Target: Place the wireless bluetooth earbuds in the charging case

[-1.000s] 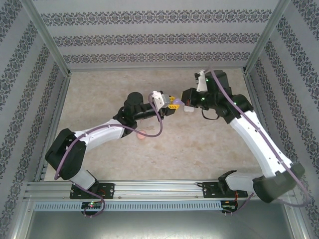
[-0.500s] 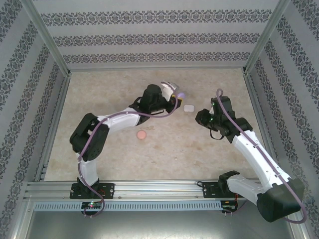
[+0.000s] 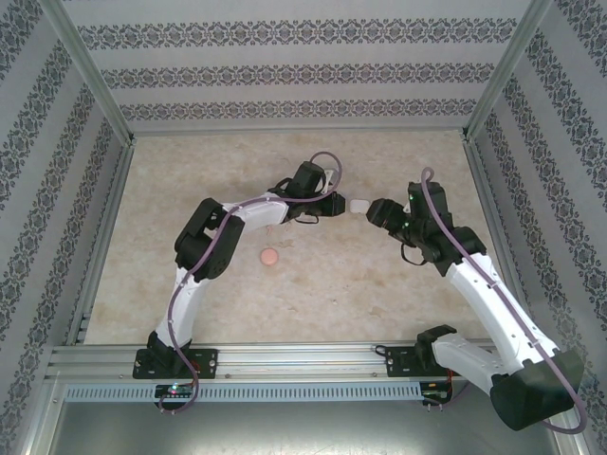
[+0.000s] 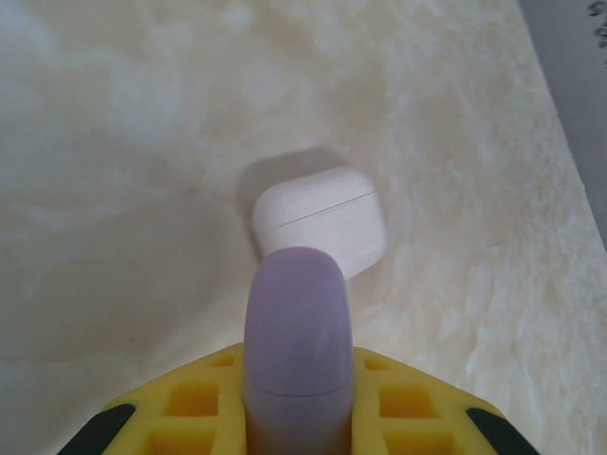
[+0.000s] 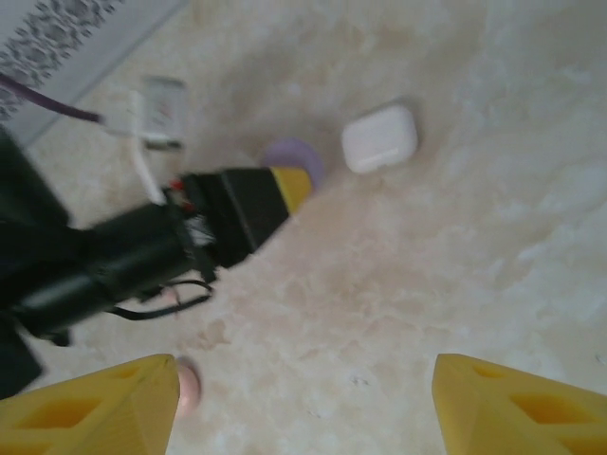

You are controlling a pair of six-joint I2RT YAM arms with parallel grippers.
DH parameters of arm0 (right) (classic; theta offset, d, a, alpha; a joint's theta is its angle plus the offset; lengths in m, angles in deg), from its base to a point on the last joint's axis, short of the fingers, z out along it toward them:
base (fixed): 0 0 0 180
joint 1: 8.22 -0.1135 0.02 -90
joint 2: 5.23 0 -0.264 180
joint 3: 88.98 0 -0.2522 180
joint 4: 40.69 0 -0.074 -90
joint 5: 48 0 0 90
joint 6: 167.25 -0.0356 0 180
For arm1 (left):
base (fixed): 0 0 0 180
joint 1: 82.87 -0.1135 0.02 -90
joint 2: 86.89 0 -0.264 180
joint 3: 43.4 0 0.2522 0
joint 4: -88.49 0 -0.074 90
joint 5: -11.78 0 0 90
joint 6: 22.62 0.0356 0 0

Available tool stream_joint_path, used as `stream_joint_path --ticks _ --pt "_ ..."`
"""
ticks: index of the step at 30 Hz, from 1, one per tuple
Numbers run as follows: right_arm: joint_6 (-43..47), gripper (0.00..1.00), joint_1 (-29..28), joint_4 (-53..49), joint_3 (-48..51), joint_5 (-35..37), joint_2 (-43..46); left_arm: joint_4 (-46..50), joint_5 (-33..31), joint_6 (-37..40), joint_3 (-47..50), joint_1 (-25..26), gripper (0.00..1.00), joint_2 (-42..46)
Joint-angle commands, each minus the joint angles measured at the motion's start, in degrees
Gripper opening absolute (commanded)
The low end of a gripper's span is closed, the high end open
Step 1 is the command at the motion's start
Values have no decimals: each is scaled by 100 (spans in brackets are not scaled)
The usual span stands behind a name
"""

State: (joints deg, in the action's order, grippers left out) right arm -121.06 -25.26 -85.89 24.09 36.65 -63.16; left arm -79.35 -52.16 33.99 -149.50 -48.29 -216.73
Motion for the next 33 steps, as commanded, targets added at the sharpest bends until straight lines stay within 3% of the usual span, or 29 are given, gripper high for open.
stream_joint_path --ticks 1,11,17,26,33 --pt "-144 73 -64 5 -457 173 -116 36 303 -794 -250 -140 12 -250" --pt "-455 75 -196 532 -1207 -221 -802 1075 -211 -1110 -824 -303 39 -619" --pt "-514 75 -407 763 -1403 -363 -889 1425 -587 -885 -426 -343 67 -164" --pt "-562 75 -850 769 -1582 26 -703 1334 -1046 -292 488 -389 71 1076" --pt "-542 67 -1405 648 -2110 354 -840 1150 -1875 142 1360 -483 77 2510"
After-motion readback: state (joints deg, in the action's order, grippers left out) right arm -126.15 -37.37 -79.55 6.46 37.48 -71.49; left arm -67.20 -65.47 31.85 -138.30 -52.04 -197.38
